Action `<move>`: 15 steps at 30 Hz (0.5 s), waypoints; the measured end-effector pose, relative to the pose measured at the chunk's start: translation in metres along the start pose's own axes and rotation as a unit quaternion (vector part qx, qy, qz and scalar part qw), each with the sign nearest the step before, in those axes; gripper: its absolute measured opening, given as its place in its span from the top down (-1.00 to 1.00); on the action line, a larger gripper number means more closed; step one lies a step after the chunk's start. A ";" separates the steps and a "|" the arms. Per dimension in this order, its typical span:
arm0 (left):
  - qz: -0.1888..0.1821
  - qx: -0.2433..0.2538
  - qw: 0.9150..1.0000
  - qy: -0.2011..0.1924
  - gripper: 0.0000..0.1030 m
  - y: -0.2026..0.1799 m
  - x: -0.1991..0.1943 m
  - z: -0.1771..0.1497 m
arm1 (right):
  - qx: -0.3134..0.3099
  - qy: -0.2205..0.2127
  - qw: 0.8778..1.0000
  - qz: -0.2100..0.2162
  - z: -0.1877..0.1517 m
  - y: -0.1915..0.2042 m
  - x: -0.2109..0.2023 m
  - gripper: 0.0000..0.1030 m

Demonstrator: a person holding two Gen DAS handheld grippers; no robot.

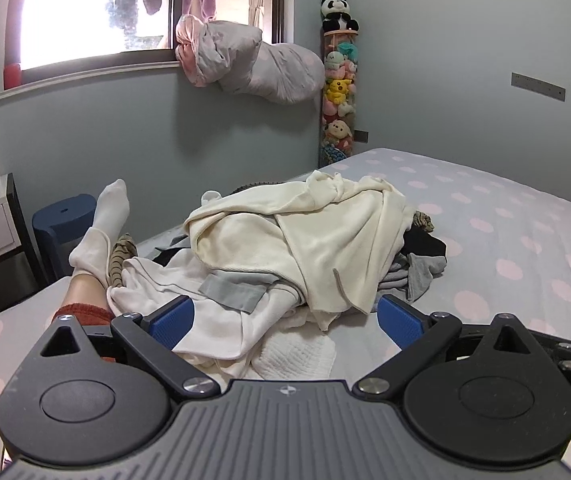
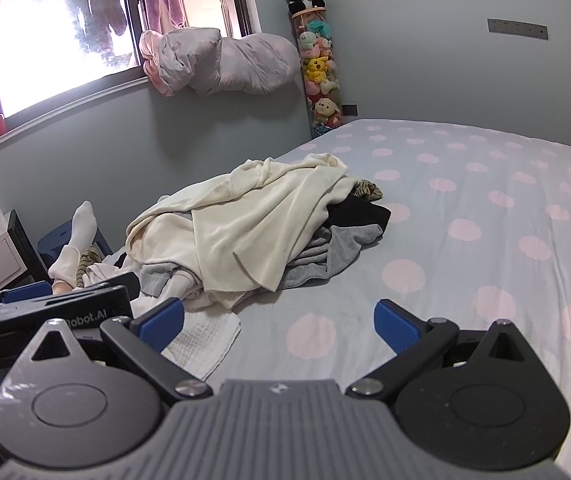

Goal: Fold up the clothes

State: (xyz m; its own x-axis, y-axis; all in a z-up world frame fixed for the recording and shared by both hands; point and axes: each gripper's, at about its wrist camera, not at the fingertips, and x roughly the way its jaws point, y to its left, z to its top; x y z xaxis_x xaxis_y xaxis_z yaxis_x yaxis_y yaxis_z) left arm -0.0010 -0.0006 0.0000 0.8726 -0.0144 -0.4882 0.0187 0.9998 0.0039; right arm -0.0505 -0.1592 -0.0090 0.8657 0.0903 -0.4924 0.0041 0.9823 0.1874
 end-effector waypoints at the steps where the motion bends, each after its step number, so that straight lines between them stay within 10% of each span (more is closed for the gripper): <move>1: 0.000 0.000 1.000 -0.001 -0.94 0.000 -0.001 0.000 | 0.000 0.001 1.000 0.000 -0.001 0.000 0.000 -0.98; 15: -0.011 -0.008 1.000 0.013 -0.94 0.000 0.002 0.000 | 0.007 0.009 1.000 0.007 -0.005 0.002 0.003 -0.98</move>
State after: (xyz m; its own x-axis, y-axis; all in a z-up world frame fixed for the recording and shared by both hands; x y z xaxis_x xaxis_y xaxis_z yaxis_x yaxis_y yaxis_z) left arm 0.0005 -0.0009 -0.0014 0.8594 -0.0372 -0.5100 0.0306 0.9993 -0.0214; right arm -0.0502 -0.1564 -0.0149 0.8562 0.1078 -0.5053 -0.0012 0.9784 0.2066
